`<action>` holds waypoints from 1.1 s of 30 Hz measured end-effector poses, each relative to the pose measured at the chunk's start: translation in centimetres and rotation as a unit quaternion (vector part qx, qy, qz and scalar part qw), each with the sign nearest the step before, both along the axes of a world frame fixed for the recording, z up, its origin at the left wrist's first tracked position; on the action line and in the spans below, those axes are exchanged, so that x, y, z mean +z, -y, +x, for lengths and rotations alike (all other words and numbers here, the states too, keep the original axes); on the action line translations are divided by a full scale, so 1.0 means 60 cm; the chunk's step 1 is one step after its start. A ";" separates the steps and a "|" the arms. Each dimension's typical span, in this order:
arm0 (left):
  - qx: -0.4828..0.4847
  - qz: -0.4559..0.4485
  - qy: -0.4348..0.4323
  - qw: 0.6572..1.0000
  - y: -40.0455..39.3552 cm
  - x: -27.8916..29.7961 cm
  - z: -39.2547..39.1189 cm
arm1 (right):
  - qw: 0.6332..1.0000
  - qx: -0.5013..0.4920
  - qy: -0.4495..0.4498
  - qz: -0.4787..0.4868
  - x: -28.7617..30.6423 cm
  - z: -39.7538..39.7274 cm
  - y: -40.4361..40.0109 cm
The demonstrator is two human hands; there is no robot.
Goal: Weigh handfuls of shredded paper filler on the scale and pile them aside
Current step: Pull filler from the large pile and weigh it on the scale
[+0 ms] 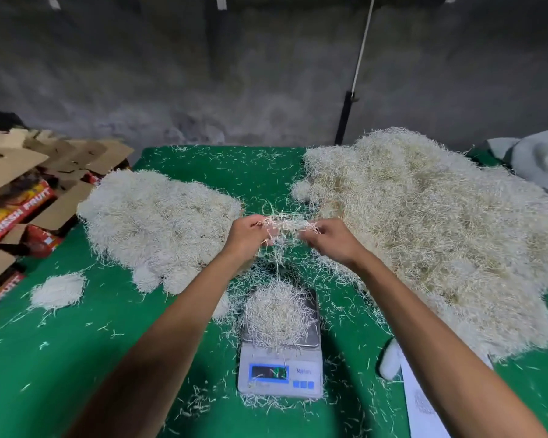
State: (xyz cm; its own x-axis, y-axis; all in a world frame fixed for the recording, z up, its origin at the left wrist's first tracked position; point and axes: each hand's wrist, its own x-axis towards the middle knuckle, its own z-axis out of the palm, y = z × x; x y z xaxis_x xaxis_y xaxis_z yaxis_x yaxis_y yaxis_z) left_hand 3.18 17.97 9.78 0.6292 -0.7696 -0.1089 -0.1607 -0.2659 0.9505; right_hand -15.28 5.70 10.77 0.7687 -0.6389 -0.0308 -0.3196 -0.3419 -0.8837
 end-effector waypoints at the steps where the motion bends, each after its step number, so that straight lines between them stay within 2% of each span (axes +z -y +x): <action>1: 0.004 0.014 -0.024 1.000 -0.018 -0.023 -0.003 | 1.000 -0.005 -0.016 0.005 -0.021 -0.007 -0.008; 4: 0.019 0.057 -0.050 0.997 -0.063 -0.105 -0.016 | 0.998 0.002 -0.069 0.011 -0.089 -0.029 -0.036; 7: 0.002 0.099 -0.007 0.995 -0.098 -0.166 -0.025 | 0.991 0.031 -0.130 -0.021 -0.137 -0.051 -0.061; 9: -0.031 0.091 0.009 0.995 -0.124 -0.188 -0.027 | 0.974 0.018 -0.195 -0.113 -0.166 -0.072 -0.068; 11: -0.054 0.068 0.017 0.996 -0.158 -0.201 -0.028 | 0.933 -0.045 -0.259 -0.247 -0.201 -0.103 -0.073; 12: -0.056 0.059 0.021 0.996 -0.178 -0.210 -0.028 | 0.919 -0.075 -0.276 -0.270 -0.224 -0.123 -0.077; 15: -0.029 0.061 0.044 0.997 -0.240 -0.254 -0.026 | 0.905 -0.057 -0.356 -0.227 -0.300 -0.175 -0.103; 18: -0.024 0.125 0.067 0.990 -0.288 -0.308 -0.036 | 0.881 -0.006 -0.420 -0.219 -0.373 -0.210 -0.147; 21: -0.019 0.160 0.036 0.986 -0.314 -0.347 -0.068 | 0.879 -0.036 -0.423 -0.216 -0.400 -0.217 -0.192; 27: 0.056 0.156 0.030 0.986 -0.327 -0.383 -0.118 | 0.904 -0.122 -0.365 -0.188 -0.417 -0.221 -0.250; 30: 0.055 0.113 0.024 0.992 -0.340 -0.398 -0.132 | 0.911 -0.147 -0.337 -0.188 -0.432 -0.229 -0.269; 33: 0.036 0.129 0.051 0.990 -0.350 -0.411 -0.135 | 0.911 -0.152 -0.329 -0.196 -0.443 -0.236 -0.277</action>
State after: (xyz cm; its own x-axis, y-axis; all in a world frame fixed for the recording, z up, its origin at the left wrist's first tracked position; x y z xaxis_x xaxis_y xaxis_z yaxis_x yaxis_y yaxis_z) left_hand -4.94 38.97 -14.85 0.6996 -0.6766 -0.2298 -0.2236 -0.5127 0.8289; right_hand -29.42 22.34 -15.81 0.4515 -0.8806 -0.1439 -0.8687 -0.3970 -0.2963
